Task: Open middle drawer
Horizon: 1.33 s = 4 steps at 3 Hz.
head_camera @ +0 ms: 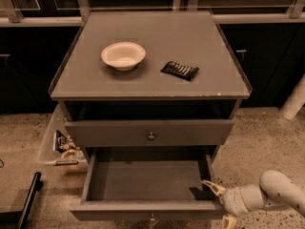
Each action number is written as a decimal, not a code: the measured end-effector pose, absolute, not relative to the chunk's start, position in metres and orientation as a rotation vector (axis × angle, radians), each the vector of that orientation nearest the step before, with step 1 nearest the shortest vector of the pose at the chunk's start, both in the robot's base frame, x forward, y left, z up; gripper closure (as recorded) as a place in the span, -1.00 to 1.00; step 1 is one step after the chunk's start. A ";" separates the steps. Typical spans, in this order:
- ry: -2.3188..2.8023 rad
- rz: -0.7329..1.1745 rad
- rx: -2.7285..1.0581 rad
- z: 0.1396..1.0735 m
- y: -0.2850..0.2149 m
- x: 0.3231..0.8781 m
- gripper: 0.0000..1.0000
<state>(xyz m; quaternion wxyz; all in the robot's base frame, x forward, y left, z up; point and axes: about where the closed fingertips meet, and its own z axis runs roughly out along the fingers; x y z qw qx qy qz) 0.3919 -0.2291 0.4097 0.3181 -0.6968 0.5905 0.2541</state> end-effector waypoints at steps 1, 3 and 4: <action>1.513 0.609 -1.893 0.445 -0.224 0.393 -1.00; 1.404 0.416 -2.014 0.544 -0.219 0.391 -1.00; 1.401 0.400 -2.022 0.550 -0.220 0.392 -1.00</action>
Offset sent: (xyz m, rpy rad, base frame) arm 0.0078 0.0080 0.1641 -0.1313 -0.2432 0.1219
